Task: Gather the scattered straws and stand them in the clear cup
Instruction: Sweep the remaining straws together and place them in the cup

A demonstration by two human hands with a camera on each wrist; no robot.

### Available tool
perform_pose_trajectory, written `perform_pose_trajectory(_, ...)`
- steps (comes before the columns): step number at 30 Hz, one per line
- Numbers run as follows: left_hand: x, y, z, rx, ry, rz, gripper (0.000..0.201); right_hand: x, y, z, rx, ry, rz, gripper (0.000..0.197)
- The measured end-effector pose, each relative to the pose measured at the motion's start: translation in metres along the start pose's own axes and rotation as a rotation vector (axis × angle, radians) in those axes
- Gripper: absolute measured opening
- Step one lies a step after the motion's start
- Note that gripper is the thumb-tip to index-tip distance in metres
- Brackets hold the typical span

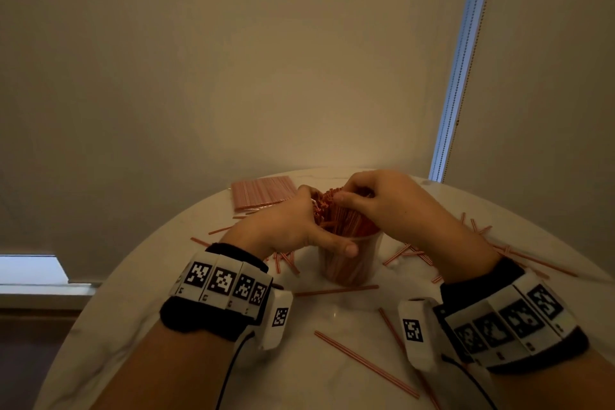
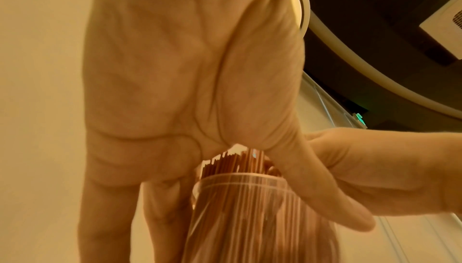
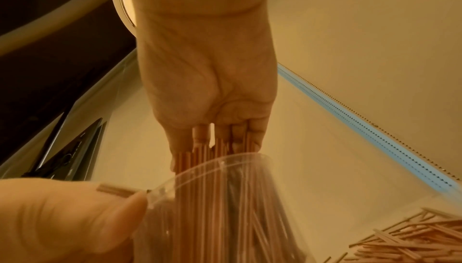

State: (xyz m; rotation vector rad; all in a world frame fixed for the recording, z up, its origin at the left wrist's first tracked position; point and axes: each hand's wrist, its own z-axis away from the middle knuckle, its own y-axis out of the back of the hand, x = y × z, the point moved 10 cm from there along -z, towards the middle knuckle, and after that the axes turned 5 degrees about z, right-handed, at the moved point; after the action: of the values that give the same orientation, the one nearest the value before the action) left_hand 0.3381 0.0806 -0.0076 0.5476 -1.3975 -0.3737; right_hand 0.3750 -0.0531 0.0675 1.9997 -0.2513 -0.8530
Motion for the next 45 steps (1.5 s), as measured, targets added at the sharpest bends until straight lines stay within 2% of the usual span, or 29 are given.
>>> perform_pose_trajectory(4, 0.001, -0.002, 0.000, -0.017, 0.005, 0.014, 0.138, -0.001, 0.021, 0.005, 0.025, -0.025, 0.044, 0.032)
perform_pose_trajectory(8, 0.002, -0.003, 0.001, -0.030, 0.002, 0.039, 0.132, -0.016, 0.017, 0.014, -0.164, 0.051, 0.014, 0.025)
perform_pose_trajectory(11, 0.002, 0.001, 0.002, 0.000, 0.006, -0.009, 0.121, -0.023, -0.005, 0.023, -0.374, 0.082, 0.131, 0.051)
perform_pose_trajectory(13, 0.001, 0.001, 0.002, -0.014, 0.006, -0.009, 0.114, -0.029, -0.018, 0.026, -0.419, 0.092, 0.191, 0.054)
perform_pose_trajectory(16, 0.001, 0.000, 0.002, -0.015, -0.001, -0.009, 0.114, -0.033, -0.016, 0.019, -0.307, 0.111, 0.142, 0.031)
perform_pose_trajectory(19, 0.002, 0.002, 0.002, 0.005, -0.006, -0.022, 0.122, -0.027, 0.007, 0.010, -0.115, 0.076, 0.051, 0.010)
perform_pose_trajectory(22, 0.001, 0.003, 0.003, -0.004, 0.009, -0.051, 0.126, -0.018, 0.038, 0.008, 0.156, 0.049, -0.077, 0.006)
perform_pose_trajectory(24, 0.001, 0.004, 0.003, -0.003, 0.010, -0.063, 0.125, -0.010, 0.042, 0.007, 0.222, 0.012, -0.113, 0.006)
perform_pose_trajectory(25, 0.000, 0.004, 0.003, 0.001, 0.010, -0.062, 0.125, -0.006, 0.034, 0.005, 0.173, -0.017, -0.054, 0.009)
perform_pose_trajectory(27, 0.001, 0.004, 0.005, 0.008, 0.019, -0.074, 0.122, 0.002, 0.006, 0.001, -0.024, -0.063, 0.158, 0.020)
perform_pose_trajectory(28, 0.002, 0.003, 0.007, -0.004, 0.031, -0.092, 0.113, 0.004, -0.005, 0.001, -0.094, -0.070, 0.238, 0.026)
perform_pose_trajectory(31, 0.010, -0.005, 0.017, -0.139, 0.038, -0.181, 0.061, 0.006, -0.001, 0.002, -0.107, -0.080, 0.261, 0.035)
perform_pose_trajectory(32, 0.011, -0.004, 0.022, -0.176, 0.047, -0.240, 0.055, 0.006, 0.007, 0.003, -0.084, -0.081, 0.235, 0.038)
perform_pose_trajectory(36, 0.003, 0.002, 0.044, -0.217, 0.172, -0.615, 0.082, 0.013, 0.041, 0.018, -0.017, -0.122, 0.141, 0.031)
perform_pose_trajectory(38, 0.001, -0.014, 0.055, -0.256, 0.169, -0.720, 0.092, 0.024, 0.049, 0.032, -0.045, -0.178, 0.176, 0.026)
perform_pose_trajectory(41, 0.002, -0.053, 0.066, -0.317, 0.125, -0.778, 0.099, 0.049, 0.038, 0.058, -0.223, -0.307, 0.285, 0.027)
perform_pose_trajectory(45, -0.003, -0.082, 0.075, -0.347, 0.134, -0.886, 0.102, 0.088, 0.011, 0.109, -0.513, -0.581, 0.333, 0.035)
